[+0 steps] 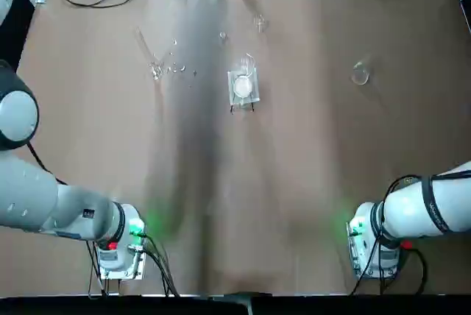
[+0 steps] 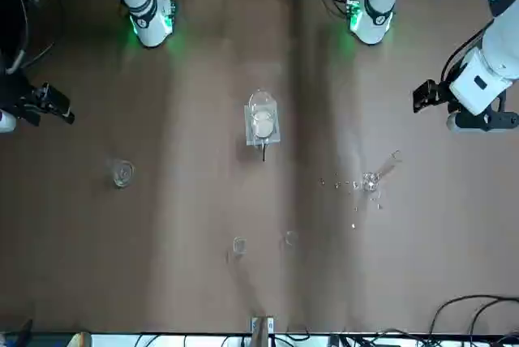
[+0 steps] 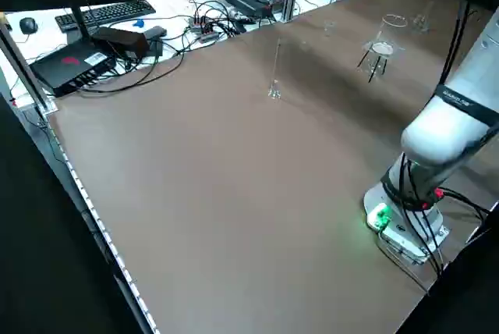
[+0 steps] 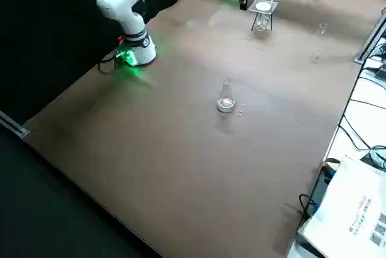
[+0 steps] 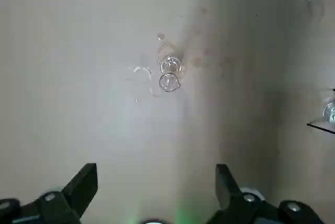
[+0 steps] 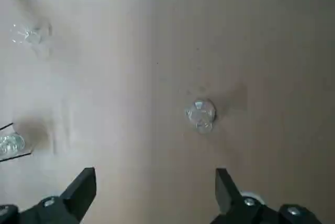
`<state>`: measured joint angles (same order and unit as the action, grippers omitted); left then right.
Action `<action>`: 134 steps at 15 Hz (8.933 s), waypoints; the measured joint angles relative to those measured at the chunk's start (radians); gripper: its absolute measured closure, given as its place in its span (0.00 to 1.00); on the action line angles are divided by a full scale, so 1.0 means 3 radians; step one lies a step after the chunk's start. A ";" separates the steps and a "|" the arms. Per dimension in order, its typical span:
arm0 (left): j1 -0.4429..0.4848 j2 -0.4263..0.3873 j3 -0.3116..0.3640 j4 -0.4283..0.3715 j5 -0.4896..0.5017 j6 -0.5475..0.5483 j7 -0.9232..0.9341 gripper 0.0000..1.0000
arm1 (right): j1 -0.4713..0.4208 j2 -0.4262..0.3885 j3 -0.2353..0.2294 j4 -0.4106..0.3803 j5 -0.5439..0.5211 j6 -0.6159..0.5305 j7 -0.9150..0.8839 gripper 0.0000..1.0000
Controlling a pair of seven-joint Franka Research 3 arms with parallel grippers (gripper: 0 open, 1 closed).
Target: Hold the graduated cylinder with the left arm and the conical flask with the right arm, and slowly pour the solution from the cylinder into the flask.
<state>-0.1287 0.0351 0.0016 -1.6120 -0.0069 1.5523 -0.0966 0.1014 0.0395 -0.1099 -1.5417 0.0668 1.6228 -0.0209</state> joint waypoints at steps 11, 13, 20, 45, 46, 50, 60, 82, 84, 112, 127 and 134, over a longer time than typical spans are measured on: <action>0.0441 0.0322 0.0018 -0.0003 -0.0199 0.0370 0.0825 0.01 | -0.0109 0.0030 -0.0011 -0.0254 0.0000 0.0062 -0.0434 0.00; 0.0709 0.0374 0.0019 -0.0001 -0.0539 0.0413 0.1574 0.01 | -0.0110 0.0038 -0.0011 -0.0297 0.0002 0.0109 -0.0710 0.00; 0.1371 0.0747 0.0021 0.0053 -0.1676 0.0436 0.3286 0.00 | -0.0232 0.0126 -0.0021 -0.0439 0.0075 0.0222 -0.1728 0.00; 0.1699 0.2439 -0.0258 0.0075 -0.3416 -0.0600 0.8325 0.00 | -0.1867 0.1653 -0.0024 -0.0611 0.2513 -0.0651 -0.7374 0.03; 0.1698 0.2456 -0.0258 0.0072 -0.3419 -0.0600 0.8366 0.00 | -0.1871 0.1693 -0.0024 -0.0611 0.2588 -0.0708 -0.7472 0.03; 0.1698 0.2587 -0.0257 0.0067 -0.3457 -0.0565 0.8424 0.00 | -0.1959 0.1922 -0.0028 -0.0610 0.2871 -0.0879 -0.7752 0.11; 0.1651 0.2674 -0.0261 0.0069 -0.3510 -0.0381 0.8446 0.00 | -0.2050 0.2367 -0.0018 -0.0586 0.3270 -0.0932 -0.8398 0.16; 0.1589 0.2697 -0.0260 0.0069 -0.3511 -0.0325 0.8446 0.62 | -0.2046 0.2621 0.0143 -0.0563 0.3444 -0.1021 -0.8955 0.23; 0.1590 0.2697 -0.0260 0.0069 -0.3511 -0.0324 0.8446 0.63 | -0.2047 0.2629 0.0143 -0.0561 0.3450 -0.1014 -0.8968 0.23; 0.1136 0.2052 -0.0324 0.0155 -0.3513 -0.0087 0.7621 0.66 | -0.2060 0.2691 0.0133 -0.0527 0.3582 -0.1032 -0.8969 0.39; 0.0099 0.1556 -0.0329 0.0156 -0.3045 0.0743 0.6900 0.66 | -0.2060 0.2695 0.0133 -0.0527 0.3634 -0.1090 -0.8969 0.46; -0.0379 0.1337 -0.0329 0.0156 -0.2466 0.1000 0.6259 0.66 | -0.2060 0.2695 0.0132 -0.0526 0.3636 -0.1092 -0.8969 0.60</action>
<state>-0.2425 0.4361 -0.0972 -1.5653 -0.7468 1.8522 1.7812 -0.5167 0.8480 -0.0701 -1.6994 1.1577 1.2951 -2.7115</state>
